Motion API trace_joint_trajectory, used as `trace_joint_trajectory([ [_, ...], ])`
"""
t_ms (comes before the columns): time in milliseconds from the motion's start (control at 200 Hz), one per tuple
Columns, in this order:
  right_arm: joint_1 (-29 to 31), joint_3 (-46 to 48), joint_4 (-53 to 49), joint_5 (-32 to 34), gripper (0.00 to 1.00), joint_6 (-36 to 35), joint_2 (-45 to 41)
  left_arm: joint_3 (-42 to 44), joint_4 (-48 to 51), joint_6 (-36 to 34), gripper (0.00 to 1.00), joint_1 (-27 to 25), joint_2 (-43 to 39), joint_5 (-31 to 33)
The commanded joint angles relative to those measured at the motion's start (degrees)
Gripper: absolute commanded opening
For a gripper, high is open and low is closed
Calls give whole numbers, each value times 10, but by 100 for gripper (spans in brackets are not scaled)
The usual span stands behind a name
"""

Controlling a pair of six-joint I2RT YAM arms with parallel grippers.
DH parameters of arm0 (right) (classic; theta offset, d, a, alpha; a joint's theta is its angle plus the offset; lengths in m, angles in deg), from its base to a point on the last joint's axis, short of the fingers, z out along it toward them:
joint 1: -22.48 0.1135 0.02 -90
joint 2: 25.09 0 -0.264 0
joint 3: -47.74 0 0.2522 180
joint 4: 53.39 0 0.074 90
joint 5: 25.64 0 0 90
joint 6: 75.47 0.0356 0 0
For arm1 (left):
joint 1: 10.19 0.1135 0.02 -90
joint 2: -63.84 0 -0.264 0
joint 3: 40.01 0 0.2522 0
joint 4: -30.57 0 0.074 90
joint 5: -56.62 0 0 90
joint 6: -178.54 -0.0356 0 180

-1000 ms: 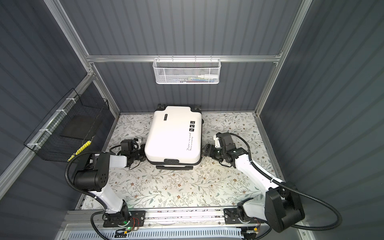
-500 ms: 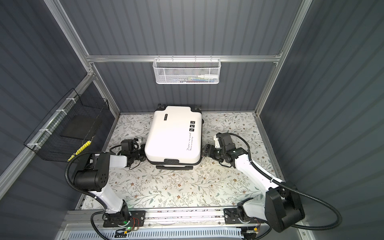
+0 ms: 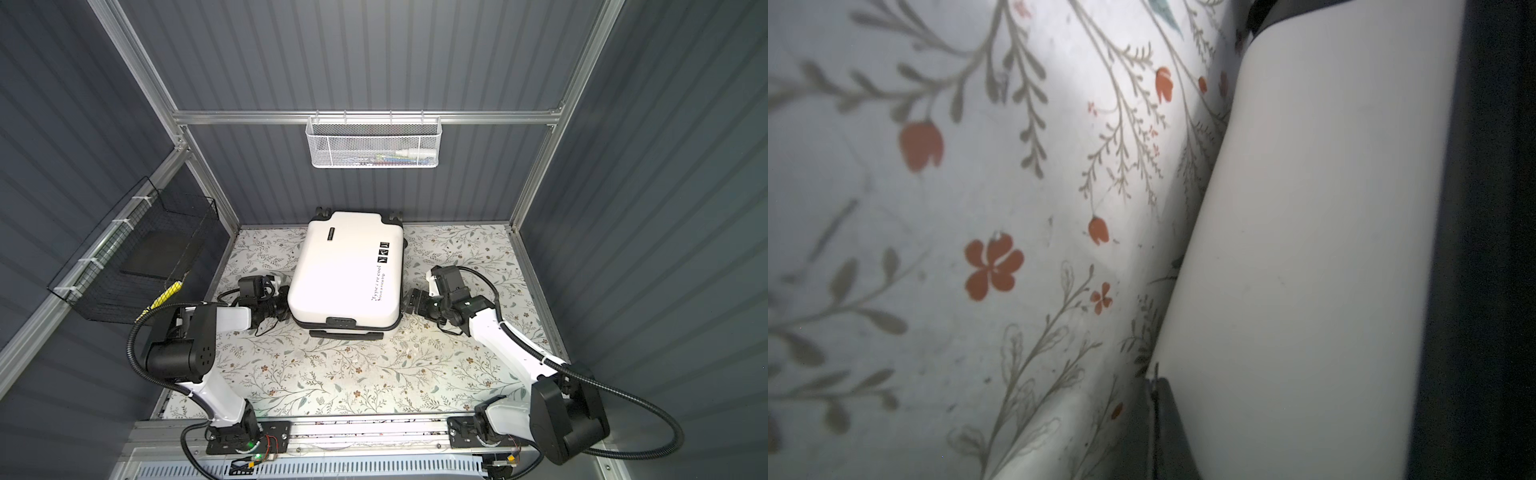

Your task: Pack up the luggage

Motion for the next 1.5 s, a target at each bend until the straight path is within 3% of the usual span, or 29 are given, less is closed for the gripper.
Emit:
trace_joint_trajectory([
  [0, 12, -8, 22, -40, 90, -10, -4, -32, 46, -23, 11, 9, -11, -22],
  [335, 12, 2, 41, -53, 90, -4, -5, -94, 138, -57, 31, 39, -6, 16],
  [580, 12, 12, 49, -57, 90, -5, -8, -178, 217, -88, 39, 54, 21, 21],
  [895, 6, -2, 14, -29, 93, -38, -24, -235, 291, -106, 60, 55, -15, 37],
  [1045, -8, -2, -12, 24, 99, -54, -52, -251, 308, -106, 64, 54, -40, 34],
  [1496, -52, 41, -34, 107, 99, -68, -136, -304, 369, -89, 70, 54, -142, 27],
])
